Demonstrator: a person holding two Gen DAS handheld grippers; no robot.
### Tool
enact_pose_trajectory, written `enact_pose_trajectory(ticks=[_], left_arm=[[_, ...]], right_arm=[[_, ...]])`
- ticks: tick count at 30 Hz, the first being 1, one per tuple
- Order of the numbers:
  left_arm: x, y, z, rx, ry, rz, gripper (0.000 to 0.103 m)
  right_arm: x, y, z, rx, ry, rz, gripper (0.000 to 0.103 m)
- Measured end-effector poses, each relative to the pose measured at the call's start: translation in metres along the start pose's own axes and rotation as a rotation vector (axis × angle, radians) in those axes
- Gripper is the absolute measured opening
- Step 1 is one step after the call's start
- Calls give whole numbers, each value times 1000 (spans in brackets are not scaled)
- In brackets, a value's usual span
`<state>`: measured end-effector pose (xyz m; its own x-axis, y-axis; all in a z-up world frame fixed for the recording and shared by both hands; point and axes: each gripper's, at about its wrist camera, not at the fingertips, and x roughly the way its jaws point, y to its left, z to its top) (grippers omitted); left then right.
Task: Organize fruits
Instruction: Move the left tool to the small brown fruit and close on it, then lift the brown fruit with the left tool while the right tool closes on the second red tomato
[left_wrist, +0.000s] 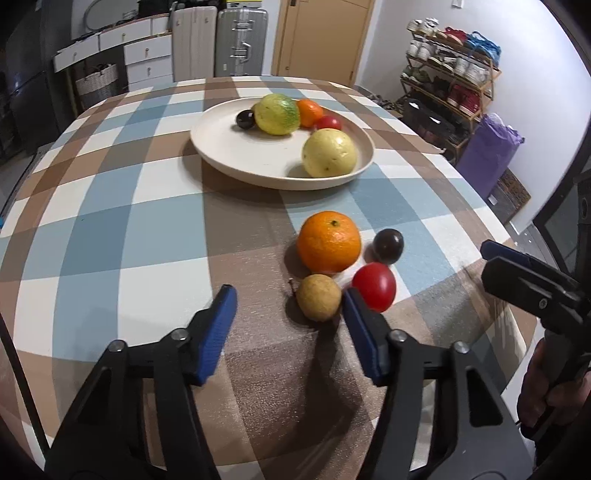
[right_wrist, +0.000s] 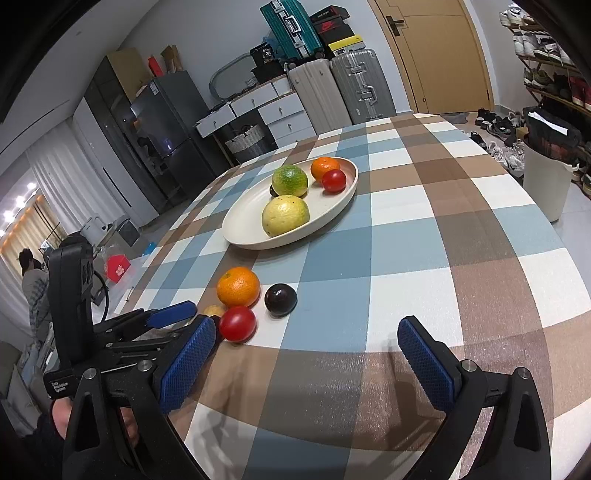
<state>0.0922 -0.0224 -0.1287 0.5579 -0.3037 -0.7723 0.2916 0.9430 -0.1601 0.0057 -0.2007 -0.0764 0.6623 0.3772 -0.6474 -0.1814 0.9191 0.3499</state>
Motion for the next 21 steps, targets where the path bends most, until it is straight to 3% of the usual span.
enact_pose_trajectory(ticks=[5,11,21], left_arm=[[2,-6,2,36,16,-53,25],[0,-10,-2,49,5,-81,25],[-10,-10,-9,64,-16,-21,25]], right_arm=[[-1,-1,-5,4,3,4,101],[-2,2,-8,-13,15,34,101],[-1,10,-15,-35,29,76,101]])
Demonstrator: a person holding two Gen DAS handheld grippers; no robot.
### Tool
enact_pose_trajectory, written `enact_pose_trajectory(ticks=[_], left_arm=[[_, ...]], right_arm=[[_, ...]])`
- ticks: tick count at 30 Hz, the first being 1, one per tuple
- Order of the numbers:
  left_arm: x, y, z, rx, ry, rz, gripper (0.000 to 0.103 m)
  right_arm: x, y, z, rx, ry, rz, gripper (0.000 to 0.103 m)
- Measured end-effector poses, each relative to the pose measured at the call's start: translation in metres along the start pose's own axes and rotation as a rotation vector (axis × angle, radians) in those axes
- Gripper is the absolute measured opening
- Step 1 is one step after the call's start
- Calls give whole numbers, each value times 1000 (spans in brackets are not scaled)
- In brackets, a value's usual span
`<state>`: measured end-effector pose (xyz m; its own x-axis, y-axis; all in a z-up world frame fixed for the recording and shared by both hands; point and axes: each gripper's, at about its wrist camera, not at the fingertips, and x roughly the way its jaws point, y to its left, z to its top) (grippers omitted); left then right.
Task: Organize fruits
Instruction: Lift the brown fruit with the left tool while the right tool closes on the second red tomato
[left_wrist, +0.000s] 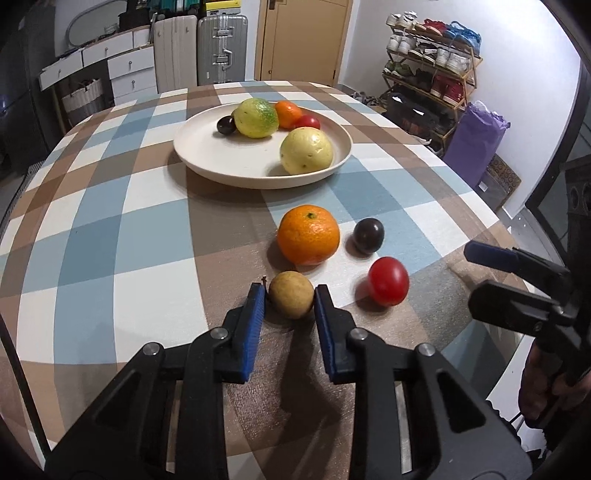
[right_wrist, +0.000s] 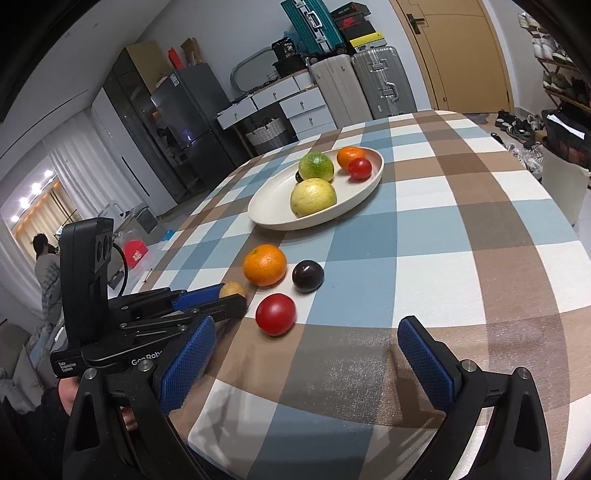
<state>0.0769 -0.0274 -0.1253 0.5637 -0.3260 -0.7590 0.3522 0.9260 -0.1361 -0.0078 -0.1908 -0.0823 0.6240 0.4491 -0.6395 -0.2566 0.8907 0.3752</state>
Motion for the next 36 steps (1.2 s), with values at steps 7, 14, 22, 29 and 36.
enact_pose_trajectory(ticks=[7,14,22,29,36], left_arm=[[-8,9,-6,-26,-14,-1,25],[-17,26,-11,-86,-27,-18,25],[-31,40,-20,-118,-47,-29,25],[-45,53,-26,-136,-69,-30,25],[-54,60,-33,-145,-77,-41,25]], right_arm=[[5,5,-3,-7,15,-1,101],[10,12,-4,-22,32,-16,101],[14,26,-5,-68,19,-19,97],[30,35,-4,-72,50,-43,87],[42,46,1,-86,54,-69,81]])
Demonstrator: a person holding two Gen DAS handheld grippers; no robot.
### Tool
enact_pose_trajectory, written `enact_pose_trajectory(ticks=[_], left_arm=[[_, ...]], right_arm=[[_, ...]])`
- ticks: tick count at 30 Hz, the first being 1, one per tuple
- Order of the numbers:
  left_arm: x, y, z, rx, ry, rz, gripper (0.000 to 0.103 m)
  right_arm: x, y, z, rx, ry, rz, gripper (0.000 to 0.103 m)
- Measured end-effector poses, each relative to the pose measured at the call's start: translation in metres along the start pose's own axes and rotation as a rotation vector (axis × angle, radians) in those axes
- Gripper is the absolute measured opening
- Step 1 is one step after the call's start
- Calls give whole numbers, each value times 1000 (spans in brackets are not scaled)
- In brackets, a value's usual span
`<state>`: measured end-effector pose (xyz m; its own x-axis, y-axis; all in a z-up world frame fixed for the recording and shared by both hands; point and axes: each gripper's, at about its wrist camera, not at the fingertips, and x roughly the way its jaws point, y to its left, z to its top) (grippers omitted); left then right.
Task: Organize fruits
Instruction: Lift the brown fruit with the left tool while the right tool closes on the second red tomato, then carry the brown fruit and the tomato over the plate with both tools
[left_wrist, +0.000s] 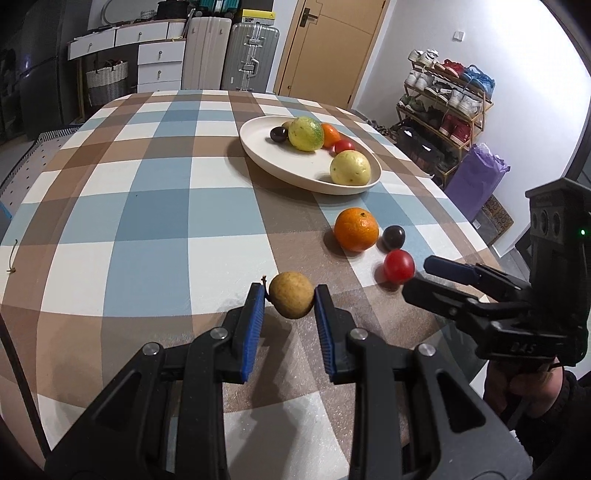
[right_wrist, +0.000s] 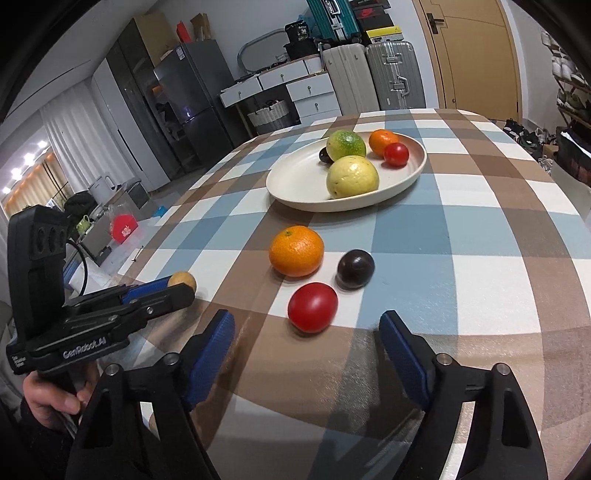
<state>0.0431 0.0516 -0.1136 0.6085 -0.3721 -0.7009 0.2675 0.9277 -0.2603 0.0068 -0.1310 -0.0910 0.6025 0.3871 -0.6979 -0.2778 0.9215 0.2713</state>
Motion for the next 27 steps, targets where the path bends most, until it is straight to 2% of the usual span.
enact_pose_trajectory(ticks=[2,5,9,11,12,27], left_arm=[[-1,2,-1,-7,-2,-1,25],[-4,4,-1,-20,-10,-10,25],[-6,4,-2,-21,-11,-14,25],[-6,3,-2,-21,-10,-15,25],[-6,3,-2,-21,-10,-15,25],[-1,-2,6,-23,1,-6,25]], right_arm=[[4,3,1,-2,6,-11,78],[11,4,3,4,24,-8,67],[16,4,5,13,31,-44,49],[18,1,7,25,36,-48,32],[19,-2,8,37,36,-46,29],[0,-11,11,72,-12,58,29]])
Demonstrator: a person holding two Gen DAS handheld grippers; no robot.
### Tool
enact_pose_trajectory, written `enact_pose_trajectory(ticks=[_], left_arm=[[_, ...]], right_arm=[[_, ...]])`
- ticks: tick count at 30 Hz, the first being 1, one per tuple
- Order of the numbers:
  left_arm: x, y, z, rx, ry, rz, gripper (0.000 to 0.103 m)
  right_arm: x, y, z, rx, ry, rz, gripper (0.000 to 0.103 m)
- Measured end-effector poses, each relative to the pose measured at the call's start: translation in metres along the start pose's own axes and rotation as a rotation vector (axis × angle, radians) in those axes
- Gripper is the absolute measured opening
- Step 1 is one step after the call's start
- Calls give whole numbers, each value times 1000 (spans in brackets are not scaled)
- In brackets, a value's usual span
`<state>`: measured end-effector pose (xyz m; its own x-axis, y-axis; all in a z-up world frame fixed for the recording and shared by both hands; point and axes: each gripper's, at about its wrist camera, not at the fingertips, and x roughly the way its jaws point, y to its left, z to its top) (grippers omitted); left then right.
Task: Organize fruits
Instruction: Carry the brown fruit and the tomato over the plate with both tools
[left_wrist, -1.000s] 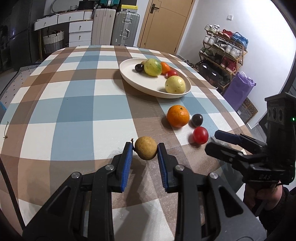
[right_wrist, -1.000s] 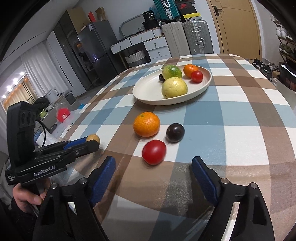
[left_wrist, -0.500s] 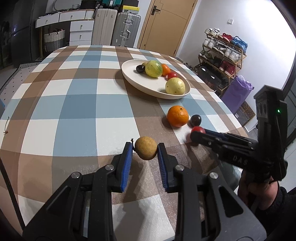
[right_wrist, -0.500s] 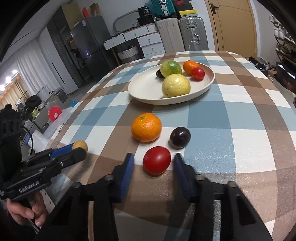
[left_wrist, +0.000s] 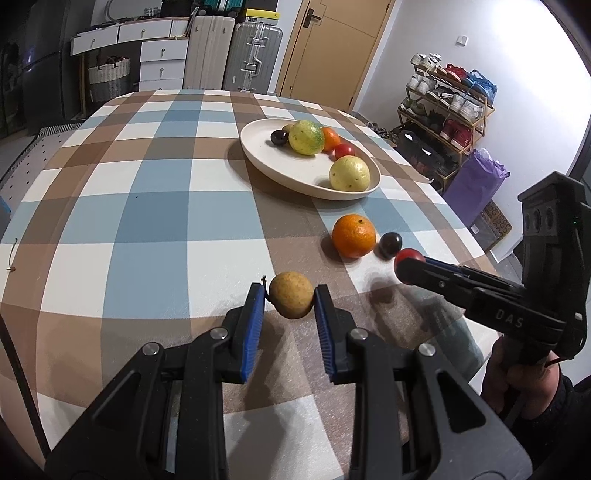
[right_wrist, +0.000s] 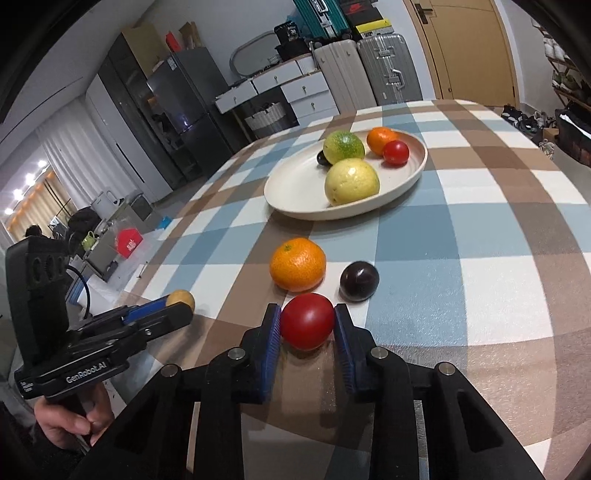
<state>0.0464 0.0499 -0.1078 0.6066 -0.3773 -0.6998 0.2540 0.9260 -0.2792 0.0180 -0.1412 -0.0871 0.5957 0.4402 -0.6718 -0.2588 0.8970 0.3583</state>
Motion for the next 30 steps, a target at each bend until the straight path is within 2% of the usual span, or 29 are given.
enact_pose_trajectory(ticks=[12,14,18,26,30], left_arm=[[5,-18,39,26,-31,24,25],[8,-21,48,42,-34,71,25],[13,-24,68,45,-40,86,25],[19,-23,115,35,-86,84,25],[30,-21,140,23,-71,63,25]], right_arm=[[-27,-9,30,-11,-67,51,29],[-31,-10,38,-32,-79,34,29],[-33,-15,53,-79,-90,-2,29],[-29,-31,95,-112,-104,-5,29],[-20,-31,113,-145,-91,-11,29]])
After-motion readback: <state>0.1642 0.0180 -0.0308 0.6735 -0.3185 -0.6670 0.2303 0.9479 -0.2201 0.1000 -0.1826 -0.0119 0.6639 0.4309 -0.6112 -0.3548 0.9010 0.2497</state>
